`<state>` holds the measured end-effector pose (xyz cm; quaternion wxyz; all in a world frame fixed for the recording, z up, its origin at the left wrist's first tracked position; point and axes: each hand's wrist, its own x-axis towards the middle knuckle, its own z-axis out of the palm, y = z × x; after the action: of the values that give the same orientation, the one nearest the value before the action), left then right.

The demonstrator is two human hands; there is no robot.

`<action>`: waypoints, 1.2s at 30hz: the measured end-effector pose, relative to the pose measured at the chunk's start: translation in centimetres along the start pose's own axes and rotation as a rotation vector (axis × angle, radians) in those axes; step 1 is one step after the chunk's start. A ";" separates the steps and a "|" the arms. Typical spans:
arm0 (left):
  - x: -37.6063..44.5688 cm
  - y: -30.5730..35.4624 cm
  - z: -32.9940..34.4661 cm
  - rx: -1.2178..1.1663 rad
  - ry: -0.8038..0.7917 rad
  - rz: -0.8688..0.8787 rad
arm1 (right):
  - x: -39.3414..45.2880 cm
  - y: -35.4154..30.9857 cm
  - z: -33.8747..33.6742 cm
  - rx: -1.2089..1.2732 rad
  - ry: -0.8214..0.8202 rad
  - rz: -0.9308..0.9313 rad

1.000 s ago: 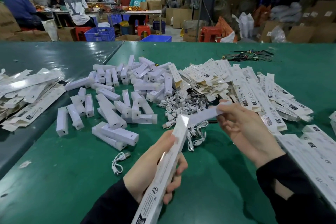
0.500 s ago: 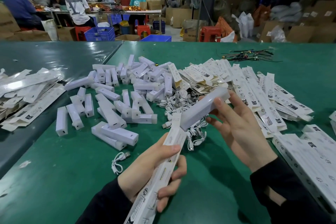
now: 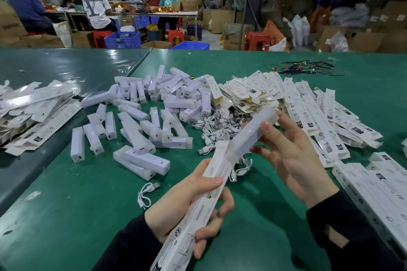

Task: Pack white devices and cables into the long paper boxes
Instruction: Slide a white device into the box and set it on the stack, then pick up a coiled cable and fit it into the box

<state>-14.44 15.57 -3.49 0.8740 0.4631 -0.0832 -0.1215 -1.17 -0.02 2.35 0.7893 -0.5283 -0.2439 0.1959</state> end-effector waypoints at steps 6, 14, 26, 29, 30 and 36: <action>-0.2 0.2 0.1 -0.026 -0.103 -0.045 | 0.0 0.6 0.4 0.069 -0.069 0.124; -0.2 0.9 0.4 -0.085 -0.024 0.007 | -0.7 2.2 1.8 -0.183 -0.198 0.099; -0.2 1.8 1.5 0.087 0.613 0.191 | -0.5 3.5 0.3 -1.093 0.143 -0.143; -0.1 1.8 1.4 0.055 0.728 0.208 | -0.6 4.0 0.1 -1.573 0.009 -0.046; -0.1 1.8 1.4 0.052 0.744 0.207 | -0.5 4.2 0.1 -1.642 -0.050 -0.002; 0.1 1.7 1.6 0.104 0.863 0.189 | -0.7 3.7 0.4 -1.335 -0.034 -0.173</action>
<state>-14.52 15.25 -1.18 0.8114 0.5052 0.2414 0.1678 -2.16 1.18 -1.09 0.3022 -0.8783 -0.3666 -0.0525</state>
